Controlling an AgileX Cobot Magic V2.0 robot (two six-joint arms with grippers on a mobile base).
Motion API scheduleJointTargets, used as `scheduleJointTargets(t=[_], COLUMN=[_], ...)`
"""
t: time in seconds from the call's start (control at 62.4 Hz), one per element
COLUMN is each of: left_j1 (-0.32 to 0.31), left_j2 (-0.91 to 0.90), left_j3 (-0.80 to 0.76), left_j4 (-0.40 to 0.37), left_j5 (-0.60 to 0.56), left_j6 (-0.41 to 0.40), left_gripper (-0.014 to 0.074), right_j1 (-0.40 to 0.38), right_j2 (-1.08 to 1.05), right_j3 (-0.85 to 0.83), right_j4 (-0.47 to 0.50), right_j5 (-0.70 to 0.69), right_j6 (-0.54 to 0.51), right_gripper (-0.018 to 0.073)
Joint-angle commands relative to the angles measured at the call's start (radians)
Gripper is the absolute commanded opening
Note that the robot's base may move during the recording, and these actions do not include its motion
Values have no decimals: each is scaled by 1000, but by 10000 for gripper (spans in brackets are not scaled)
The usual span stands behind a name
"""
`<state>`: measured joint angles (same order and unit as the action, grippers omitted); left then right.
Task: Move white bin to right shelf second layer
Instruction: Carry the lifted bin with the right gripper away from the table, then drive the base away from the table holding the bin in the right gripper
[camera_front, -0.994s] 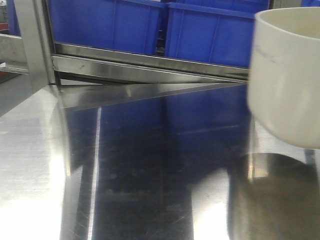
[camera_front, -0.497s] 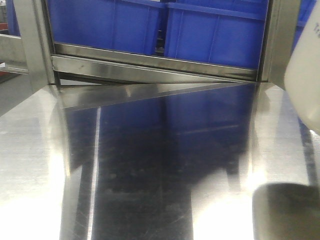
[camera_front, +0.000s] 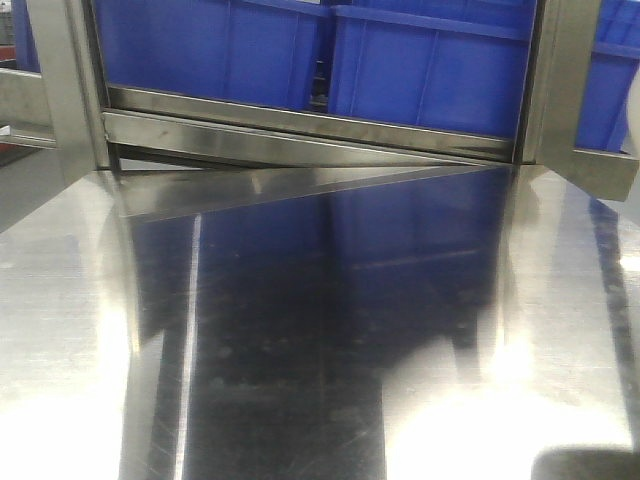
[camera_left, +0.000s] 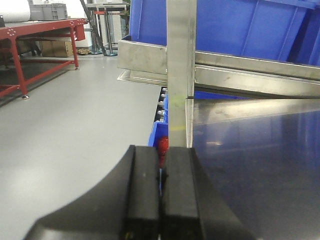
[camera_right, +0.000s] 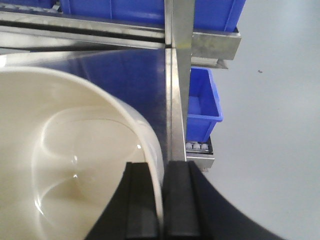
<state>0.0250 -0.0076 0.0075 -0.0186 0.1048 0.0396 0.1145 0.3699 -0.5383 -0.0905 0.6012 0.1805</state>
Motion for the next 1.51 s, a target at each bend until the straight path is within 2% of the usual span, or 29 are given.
scheduleJointTargets(t=[0.0, 1.491], left_j1=[-1, -1], left_j2=[-20, -20], left_j3=[29, 29], left_j4=[-8, -8], left_j5=[-83, -83], left_j6=[-5, -5], left_gripper=[85, 85], right_j1=[-4, -4], right_j2=[0, 0], right_j3=[-30, -30], right_j4=[-15, -15], right_j5=[-91, -85], right_j6=[4, 4], right_gripper=[55, 55])
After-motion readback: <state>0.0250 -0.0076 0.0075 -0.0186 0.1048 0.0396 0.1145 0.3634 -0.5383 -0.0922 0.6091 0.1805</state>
